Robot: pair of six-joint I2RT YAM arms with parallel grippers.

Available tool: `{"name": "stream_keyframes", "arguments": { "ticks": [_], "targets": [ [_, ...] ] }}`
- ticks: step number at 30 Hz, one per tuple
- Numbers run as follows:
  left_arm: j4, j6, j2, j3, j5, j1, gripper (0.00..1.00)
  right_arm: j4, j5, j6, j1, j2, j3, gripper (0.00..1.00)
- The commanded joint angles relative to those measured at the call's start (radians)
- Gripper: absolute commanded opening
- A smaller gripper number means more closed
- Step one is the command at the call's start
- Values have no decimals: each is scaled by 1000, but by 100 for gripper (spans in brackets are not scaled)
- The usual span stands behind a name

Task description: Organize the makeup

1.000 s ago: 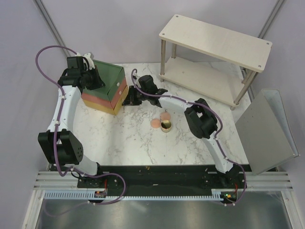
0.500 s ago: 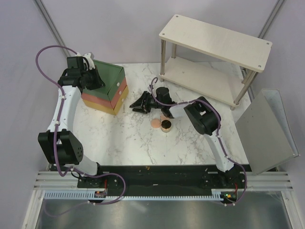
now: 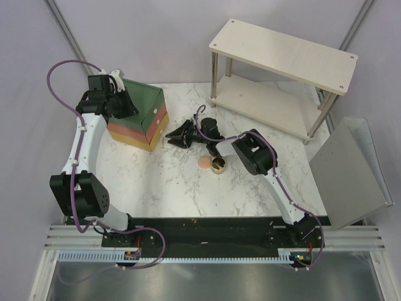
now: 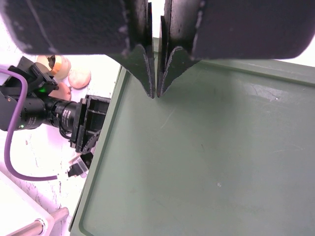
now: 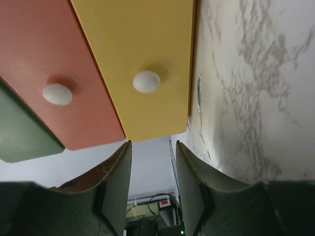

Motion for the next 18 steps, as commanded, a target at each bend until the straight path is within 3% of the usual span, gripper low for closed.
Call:
{"name": "stream_keyframes", "arguments": {
  "ticks": [1, 18],
  "targets": [
    [-89, 37, -2, -34, -18, 2, 12, 40, 52, 49, 7, 48, 81, 47],
    [-95, 37, -20, -48, -23, 3, 13, -83, 126, 83, 24, 150, 224, 46]
  ]
}}
